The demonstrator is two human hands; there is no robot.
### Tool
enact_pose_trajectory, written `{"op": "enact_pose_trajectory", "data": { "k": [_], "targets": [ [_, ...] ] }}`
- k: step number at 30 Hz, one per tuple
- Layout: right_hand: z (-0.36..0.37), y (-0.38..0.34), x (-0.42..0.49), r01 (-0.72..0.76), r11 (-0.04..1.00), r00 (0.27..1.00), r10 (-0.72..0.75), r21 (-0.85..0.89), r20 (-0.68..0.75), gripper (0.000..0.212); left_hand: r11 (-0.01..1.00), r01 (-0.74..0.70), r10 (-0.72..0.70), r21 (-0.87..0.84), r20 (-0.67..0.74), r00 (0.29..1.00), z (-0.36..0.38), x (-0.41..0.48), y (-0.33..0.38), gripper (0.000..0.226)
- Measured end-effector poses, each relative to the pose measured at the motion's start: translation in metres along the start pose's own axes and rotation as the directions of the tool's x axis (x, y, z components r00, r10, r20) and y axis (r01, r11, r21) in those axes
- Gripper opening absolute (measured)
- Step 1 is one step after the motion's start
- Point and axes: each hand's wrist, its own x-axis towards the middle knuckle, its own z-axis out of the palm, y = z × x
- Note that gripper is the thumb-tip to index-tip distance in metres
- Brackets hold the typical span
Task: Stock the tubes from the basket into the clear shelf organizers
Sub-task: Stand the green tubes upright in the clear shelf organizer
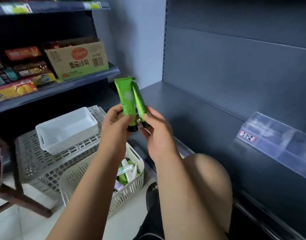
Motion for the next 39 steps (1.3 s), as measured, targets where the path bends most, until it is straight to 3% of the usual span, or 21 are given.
{"op": "enact_pose_trajectory", "data": {
  "k": [5, 8, 13, 17, 22, 26, 31, 34, 39],
  "targets": [
    [-0.032, -0.065, -0.032, 0.123, 0.955, 0.989, -0.140, -0.270, -0.045, 0.045, 0.997, -0.067, 0.053, 0.049, 0.244, 0.968, 0.049, -0.017, 0.007, 0.033],
    [-0.071, -0.109, -0.063, 0.197, 0.883, 0.960, -0.262, -0.427, -0.099, 0.047, 0.993, -0.110, 0.080, 0.051, 0.406, 0.910, 0.092, -0.035, 0.004, 0.034],
    [-0.144, -0.170, -0.129, 0.243, 0.766, 0.881, -0.430, -0.595, -0.195, 0.045, 0.982, -0.189, 0.118, 0.030, 0.683, 0.721, 0.179, -0.079, -0.018, 0.024],
    [-0.205, -0.203, -0.189, 0.236, 0.653, 0.743, -0.599, -0.720, -0.300, 0.043, 0.984, -0.177, 0.094, 0.009, 0.820, 0.564, 0.244, -0.128, -0.039, 0.025],
    [-0.263, -0.226, -0.264, 0.164, 0.565, 0.607, -0.704, -0.809, -0.369, 0.020, 0.986, -0.165, 0.070, 0.006, 0.890, 0.450, 0.300, -0.186, -0.075, 0.036],
    [-0.299, -0.227, -0.300, 0.165, 0.568, 0.558, -0.728, -0.806, -0.398, 0.023, 0.976, -0.215, 0.060, 0.020, 0.932, 0.358, 0.321, -0.219, -0.101, 0.055],
    [-0.322, -0.236, -0.311, 0.143, 0.495, 0.521, -0.774, -0.857, -0.360, 0.023, 0.969, -0.248, 0.078, 0.016, 0.928, 0.364, 0.338, -0.235, -0.108, 0.078],
    [-0.332, -0.250, -0.311, 0.119, 0.406, 0.504, -0.811, -0.906, -0.297, 0.031, 0.969, -0.244, 0.063, 0.033, 0.925, 0.374, 0.349, -0.238, -0.119, 0.069],
    [-0.357, -0.282, -0.337, 0.112, 0.373, 0.435, -0.852, -0.921, -0.292, 0.030, 0.970, -0.241, 0.055, 0.031, 0.938, 0.341, 0.376, -0.255, -0.131, 0.054]
  ]
}}
